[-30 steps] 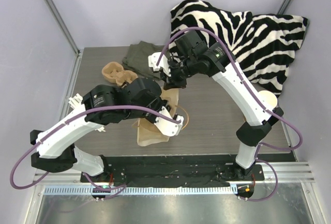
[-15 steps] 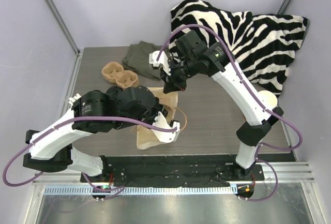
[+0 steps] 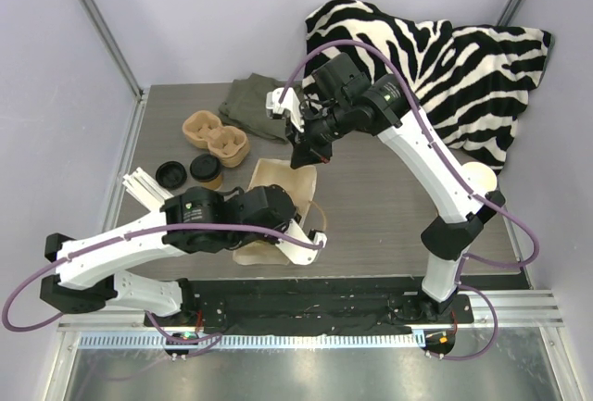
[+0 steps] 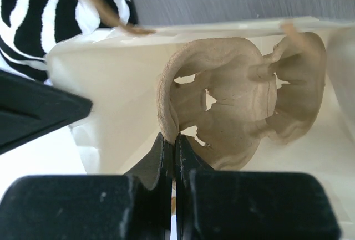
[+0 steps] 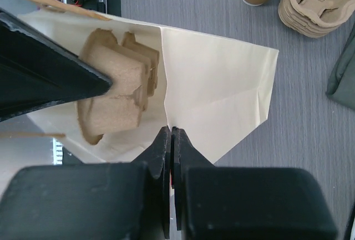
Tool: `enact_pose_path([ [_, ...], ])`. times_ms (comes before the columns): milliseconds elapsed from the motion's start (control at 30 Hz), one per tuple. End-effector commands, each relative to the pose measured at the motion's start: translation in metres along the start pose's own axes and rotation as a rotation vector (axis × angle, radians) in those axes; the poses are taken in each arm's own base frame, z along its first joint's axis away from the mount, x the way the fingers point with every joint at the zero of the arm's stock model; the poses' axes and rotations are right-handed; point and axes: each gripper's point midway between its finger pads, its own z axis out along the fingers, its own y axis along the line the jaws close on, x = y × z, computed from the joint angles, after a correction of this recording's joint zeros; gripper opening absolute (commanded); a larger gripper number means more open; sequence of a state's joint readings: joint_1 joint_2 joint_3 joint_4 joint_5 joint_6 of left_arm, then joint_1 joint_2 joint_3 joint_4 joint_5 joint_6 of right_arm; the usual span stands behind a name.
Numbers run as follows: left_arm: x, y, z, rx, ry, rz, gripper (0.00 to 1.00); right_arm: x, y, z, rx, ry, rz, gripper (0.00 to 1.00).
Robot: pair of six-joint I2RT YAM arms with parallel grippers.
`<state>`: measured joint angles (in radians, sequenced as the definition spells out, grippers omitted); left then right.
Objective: Pack the takeout coffee
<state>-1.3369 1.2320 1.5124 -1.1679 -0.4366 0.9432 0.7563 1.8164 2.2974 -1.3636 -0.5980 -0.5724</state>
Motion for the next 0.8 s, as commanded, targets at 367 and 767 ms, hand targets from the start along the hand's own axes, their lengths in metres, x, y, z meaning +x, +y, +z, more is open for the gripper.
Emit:
enact_pose_path([
  [367, -0.014, 0.012, -0.011, -0.089, -0.11, -0.221, 0.0, 0.013, 0.024, -0.01, -0.068, 0.05, 0.073, 0.01],
  [767, -0.006, -0.002, 0.009, -0.101, -0.07, -0.215, 0.0, 0.02, 0.021, 0.001, -0.077, 0.059, 0.117, 0.01],
])
